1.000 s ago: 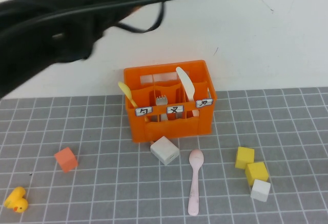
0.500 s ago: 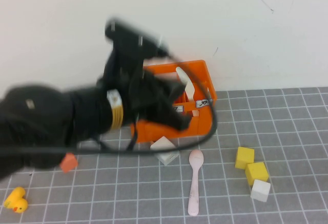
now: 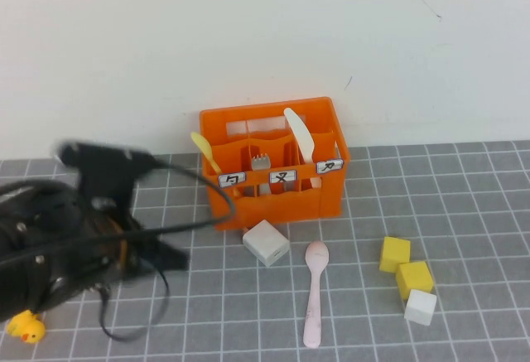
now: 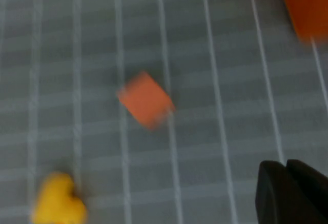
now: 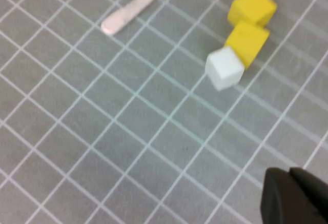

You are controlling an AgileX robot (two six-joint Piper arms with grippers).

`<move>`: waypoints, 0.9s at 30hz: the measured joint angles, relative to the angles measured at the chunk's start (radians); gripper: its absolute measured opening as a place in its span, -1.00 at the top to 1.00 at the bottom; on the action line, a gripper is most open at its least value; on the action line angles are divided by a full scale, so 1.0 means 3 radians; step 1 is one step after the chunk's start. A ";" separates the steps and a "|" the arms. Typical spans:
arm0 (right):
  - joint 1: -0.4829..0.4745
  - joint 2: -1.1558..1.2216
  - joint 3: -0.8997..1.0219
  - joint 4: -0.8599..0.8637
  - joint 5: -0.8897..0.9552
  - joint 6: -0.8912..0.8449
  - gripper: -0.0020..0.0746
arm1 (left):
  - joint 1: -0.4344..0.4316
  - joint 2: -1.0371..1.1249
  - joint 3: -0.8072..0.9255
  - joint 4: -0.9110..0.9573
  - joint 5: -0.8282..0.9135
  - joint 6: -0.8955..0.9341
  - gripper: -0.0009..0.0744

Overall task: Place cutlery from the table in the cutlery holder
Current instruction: Pick up the spoon

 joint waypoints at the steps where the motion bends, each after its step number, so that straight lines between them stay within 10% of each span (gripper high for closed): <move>1: 0.0006 0.0085 -0.0029 -0.0031 0.0000 0.0036 0.95 | 0.0000 0.0000 0.0000 -0.0274 0.0025 0.0253 0.97; 10: 0.0679 0.1040 -0.0374 -0.0336 -0.0336 0.0695 0.95 | -0.0006 -0.0232 0.0011 -0.2134 0.0238 0.2248 0.98; 19: 0.2129 0.2277 -0.1182 -0.0520 -0.0932 0.1497 0.95 | -0.0006 -0.1061 0.0134 -0.2110 0.0386 0.2523 0.98; 27: 0.2568 0.3515 -0.1915 -0.0514 -0.1082 0.1528 0.95 | -0.0006 -0.1608 0.0458 -0.1826 0.0232 0.2489 0.98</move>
